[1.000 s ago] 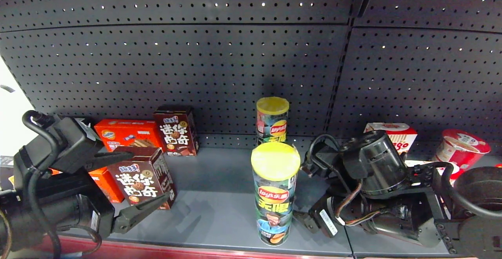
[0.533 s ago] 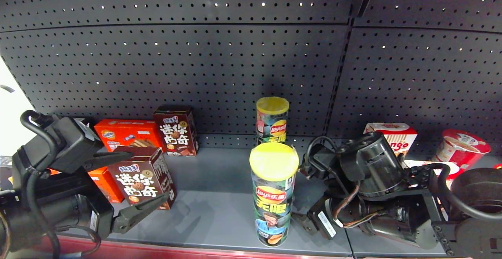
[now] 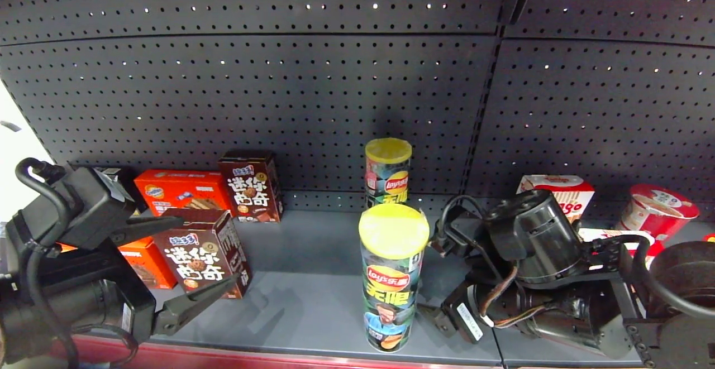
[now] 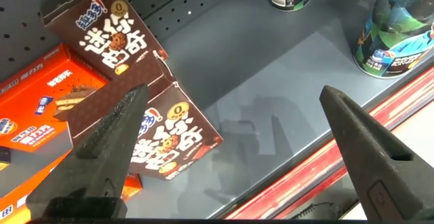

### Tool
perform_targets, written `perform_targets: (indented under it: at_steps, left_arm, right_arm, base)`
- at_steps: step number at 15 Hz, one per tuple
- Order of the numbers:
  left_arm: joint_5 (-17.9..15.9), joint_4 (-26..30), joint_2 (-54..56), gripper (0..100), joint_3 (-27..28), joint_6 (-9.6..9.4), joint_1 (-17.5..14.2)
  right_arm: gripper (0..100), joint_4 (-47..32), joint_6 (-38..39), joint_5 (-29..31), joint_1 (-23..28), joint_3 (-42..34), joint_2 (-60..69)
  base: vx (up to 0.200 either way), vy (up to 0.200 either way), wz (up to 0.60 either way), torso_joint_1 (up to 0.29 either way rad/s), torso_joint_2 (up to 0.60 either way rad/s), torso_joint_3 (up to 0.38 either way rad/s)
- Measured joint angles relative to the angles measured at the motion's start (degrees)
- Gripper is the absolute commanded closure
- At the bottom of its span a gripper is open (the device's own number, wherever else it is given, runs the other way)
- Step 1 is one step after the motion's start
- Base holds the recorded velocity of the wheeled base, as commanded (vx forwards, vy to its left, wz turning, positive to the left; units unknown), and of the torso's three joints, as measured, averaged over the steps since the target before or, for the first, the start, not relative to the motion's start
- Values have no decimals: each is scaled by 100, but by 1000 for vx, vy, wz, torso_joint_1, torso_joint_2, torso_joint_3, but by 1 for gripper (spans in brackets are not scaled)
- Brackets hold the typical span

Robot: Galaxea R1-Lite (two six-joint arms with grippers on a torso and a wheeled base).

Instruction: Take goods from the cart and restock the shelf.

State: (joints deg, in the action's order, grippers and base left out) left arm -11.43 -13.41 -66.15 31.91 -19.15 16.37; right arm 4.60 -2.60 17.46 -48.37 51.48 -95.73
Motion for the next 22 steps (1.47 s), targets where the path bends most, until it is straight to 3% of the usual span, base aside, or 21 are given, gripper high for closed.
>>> perform_targets:
  at_steps: [11, 18, 20, 22]
  left_arm:
    - [35, 24, 540, 0, 0, 18, -229]
    - [20, 22, 606, 0, -15, 24, -232]
    - [30, 15, 610, 0, -17, 273, -234]
    - [30, 4, 612, 0, 20, 347, -221]
  right_arm:
    - [0, -138, 33, 154, 627, 435, 1531]
    - [0, -48, 41, 129, 48, -335, 1558]
    - [0, 38, 44, 121, -101, -418, 1370]
    - [0, 143, 44, 139, -179, -451, 1140]
  base:
    - [0, 0, 0, 0, 0, 0]
    - [0, 0, 0, 0, 0, 0]
    - [0, 0, 0, 0, 0, 0]
    - [0, 0, 0, 0, 0, 0]
